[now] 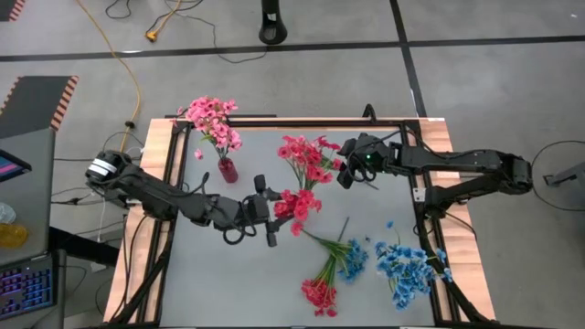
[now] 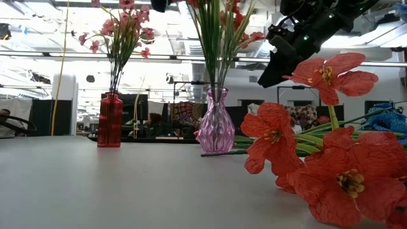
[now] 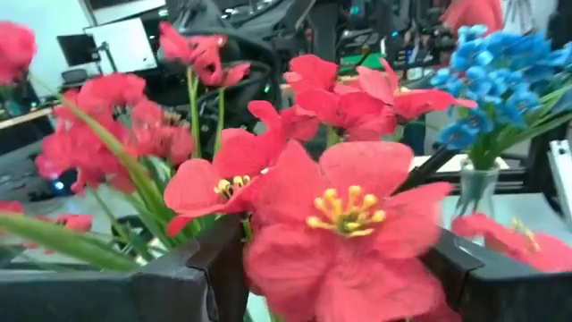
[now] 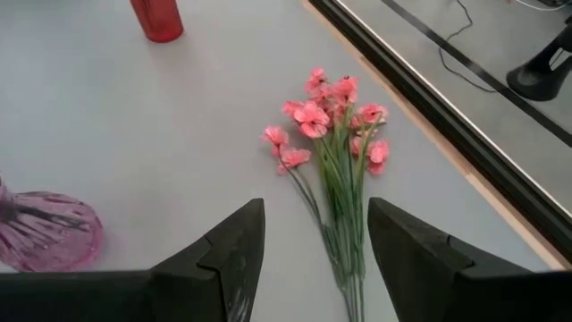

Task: Sort flowers into vase by color
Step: Put the top red flowers into the purple vase, then put the pink flowers into the red vase

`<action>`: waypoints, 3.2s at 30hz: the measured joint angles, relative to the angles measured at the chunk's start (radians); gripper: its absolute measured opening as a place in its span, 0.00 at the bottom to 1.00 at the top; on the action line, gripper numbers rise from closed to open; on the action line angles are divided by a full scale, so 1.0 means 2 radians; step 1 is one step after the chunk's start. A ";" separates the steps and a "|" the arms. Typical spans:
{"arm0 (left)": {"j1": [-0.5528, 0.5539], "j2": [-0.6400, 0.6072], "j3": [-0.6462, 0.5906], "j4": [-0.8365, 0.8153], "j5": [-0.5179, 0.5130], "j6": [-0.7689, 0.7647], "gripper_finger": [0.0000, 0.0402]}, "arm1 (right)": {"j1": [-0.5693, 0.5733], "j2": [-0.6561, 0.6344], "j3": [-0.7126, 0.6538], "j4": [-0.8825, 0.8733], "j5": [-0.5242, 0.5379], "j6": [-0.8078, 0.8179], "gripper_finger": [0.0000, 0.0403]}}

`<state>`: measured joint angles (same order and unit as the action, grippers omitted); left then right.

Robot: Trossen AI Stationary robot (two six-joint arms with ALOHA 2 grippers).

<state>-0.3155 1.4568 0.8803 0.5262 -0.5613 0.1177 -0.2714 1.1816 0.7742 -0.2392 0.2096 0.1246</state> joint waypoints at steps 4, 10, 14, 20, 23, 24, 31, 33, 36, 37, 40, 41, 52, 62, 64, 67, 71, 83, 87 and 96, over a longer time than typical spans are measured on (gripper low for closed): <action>0.004 -0.001 0.000 0.001 0.000 -0.020 0.52 | 0.000 0.000 0.000 0.000 -0.001 0.000 0.56; 0.005 -0.011 0.000 -0.061 0.000 -0.064 0.52 | 0.000 0.000 0.000 0.000 -0.001 0.001 0.56; 0.006 -0.010 0.000 -0.096 0.007 -0.078 0.52 | 0.000 0.000 0.000 0.000 -0.001 0.001 0.56; 0.009 -0.010 0.000 -0.141 0.012 -0.101 0.52 | 0.000 0.000 0.000 0.000 -0.001 0.005 0.56; 0.009 -0.010 0.000 -0.163 0.018 -0.107 0.52 | 0.000 0.000 0.000 0.000 -0.001 0.016 0.56; 0.009 -0.010 0.000 -0.171 0.022 -0.108 0.52 | 0.000 0.000 0.000 0.000 -0.001 0.016 0.56; 0.009 -0.010 0.000 -0.231 0.054 -0.107 0.52 | 0.000 0.000 0.000 0.000 -0.001 0.016 0.56; 0.009 -0.010 0.000 -0.257 0.060 -0.106 0.52 | 0.000 0.000 0.000 -0.001 -0.001 0.017 0.56; 0.009 -0.010 0.000 -0.289 0.060 -0.116 0.52 | -0.004 0.000 0.000 -0.006 -0.001 0.017 0.56; 0.009 -0.010 0.000 -0.299 0.060 -0.118 0.52 | -0.006 0.000 0.000 -0.009 -0.001 0.018 0.56; 0.007 -0.010 0.000 -0.325 0.074 -0.118 0.52 | -0.016 0.000 0.000 -0.013 0.000 0.018 0.56; 0.006 -0.010 0.000 -0.337 0.079 -0.120 0.52 | -0.019 0.000 0.000 -0.014 0.000 0.018 0.56; -0.004 -0.010 -0.084 -0.331 0.047 -0.237 0.52 | -0.056 0.002 0.000 -0.041 -0.001 0.027 0.56; -0.003 -0.010 -0.175 -0.121 0.066 -0.276 0.52 | -0.059 0.053 0.000 -0.032 -0.001 0.026 0.56; -0.003 -0.010 -0.175 -0.116 0.067 -0.276 0.52 | -0.059 0.076 0.000 -0.028 0.000 0.026 0.56; -0.003 -0.010 -0.175 -0.114 0.067 -0.274 0.52 | -0.061 0.113 0.000 -0.016 -0.001 0.025 0.56; -0.003 -0.010 -0.175 -0.111 0.065 -0.273 0.52 | -0.065 0.157 0.000 0.014 -0.001 0.024 0.56; -0.003 -0.010 -0.175 -0.110 0.063 -0.274 0.52 | -0.096 0.229 0.000 0.029 -0.029 0.026 0.56; -0.003 -0.010 -0.175 -0.110 0.055 -0.274 0.52 | -0.099 0.242 0.002 0.033 -0.043 0.027 0.56; -0.003 -0.010 -0.175 -0.110 0.051 -0.274 0.52 | -0.098 0.245 0.002 0.032 -0.057 0.026 0.34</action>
<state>-0.3210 1.4372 0.5293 0.3058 -0.4587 -0.4309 -0.4683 1.6711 0.7773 -0.1761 0.0960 0.1761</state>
